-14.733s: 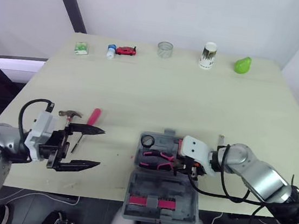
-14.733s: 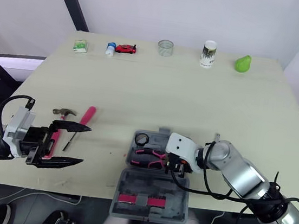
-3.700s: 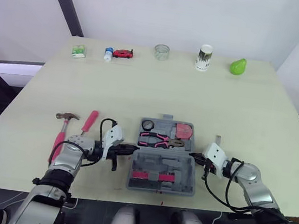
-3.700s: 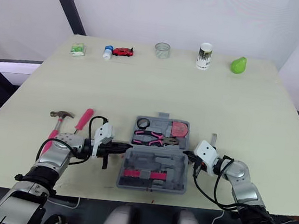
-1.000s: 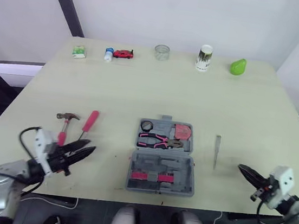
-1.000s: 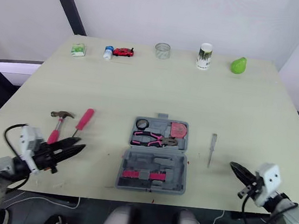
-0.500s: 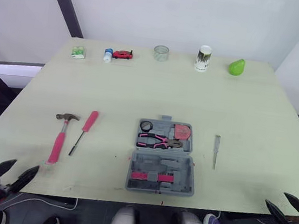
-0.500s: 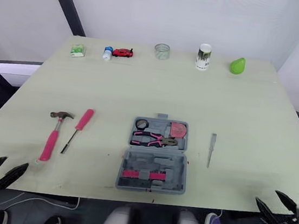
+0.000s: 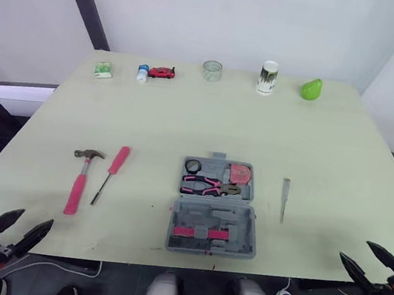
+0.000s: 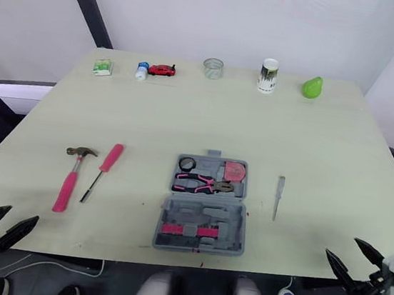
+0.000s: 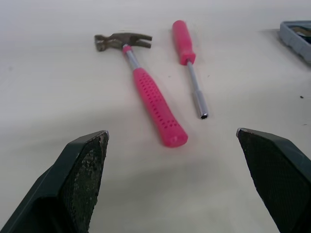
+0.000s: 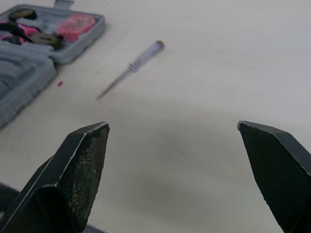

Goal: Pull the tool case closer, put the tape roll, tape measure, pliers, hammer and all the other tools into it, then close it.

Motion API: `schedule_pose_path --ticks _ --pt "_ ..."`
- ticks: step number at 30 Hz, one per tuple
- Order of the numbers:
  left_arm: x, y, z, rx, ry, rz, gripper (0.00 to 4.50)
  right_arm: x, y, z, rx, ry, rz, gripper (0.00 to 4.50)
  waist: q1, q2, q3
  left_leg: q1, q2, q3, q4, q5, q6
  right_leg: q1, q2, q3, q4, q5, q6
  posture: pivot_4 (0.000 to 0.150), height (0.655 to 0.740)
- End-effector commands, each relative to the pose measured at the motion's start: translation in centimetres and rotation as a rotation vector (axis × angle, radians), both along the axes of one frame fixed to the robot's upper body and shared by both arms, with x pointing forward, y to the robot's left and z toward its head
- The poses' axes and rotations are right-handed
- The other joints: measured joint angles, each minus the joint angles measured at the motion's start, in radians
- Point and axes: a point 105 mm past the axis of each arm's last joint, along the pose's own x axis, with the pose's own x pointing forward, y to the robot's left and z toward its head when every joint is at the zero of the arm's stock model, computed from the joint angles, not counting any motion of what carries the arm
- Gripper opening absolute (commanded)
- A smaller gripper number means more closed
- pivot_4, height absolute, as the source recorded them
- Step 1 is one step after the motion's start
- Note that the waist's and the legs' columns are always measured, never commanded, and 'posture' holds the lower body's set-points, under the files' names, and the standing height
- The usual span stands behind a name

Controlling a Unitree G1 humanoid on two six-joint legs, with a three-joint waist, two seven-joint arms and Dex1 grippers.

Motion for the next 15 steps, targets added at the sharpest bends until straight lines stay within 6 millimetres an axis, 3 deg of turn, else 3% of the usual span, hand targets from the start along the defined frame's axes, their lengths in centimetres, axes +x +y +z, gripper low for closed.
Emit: schedule_pose_path --ticks 1,10,15 --pt "1.3 -1.9 1.7 0.036 -0.058 -0.129 4.5 1.4 2.2 1.3 -0.009 -0.042 0.024 4.45 0.0 0.0 0.0 0.0 0.0 0.0 0.0 0.0 0.0 0.0 0.0 0.0 0.0 0.0 0.0 0.15 0.74" --pt "4.8 -9.2 4.4 0.066 -0.113 -0.461 4.5 5.1 7.2 0.2 -0.032 0.007 0.001 4.45 0.001 -0.001 -0.001 -0.001 -0.001 0.0 0.0 0.0 0.0 0.0 0.0 0.0 0.0 0.0 0.0 0.15 0.74" --pt "6.0 -12.9 6.4 0.083 -0.117 -0.659 4.5 7.2 8.6 -0.5 -0.039 0.018 -0.106 4.45 0.0 0.0 0.001 -0.001 -0.001 -0.001 0.0 0.0 0.0 0.0 0.001 0.0 0.0 0.0 -0.001 0.15 0.74"
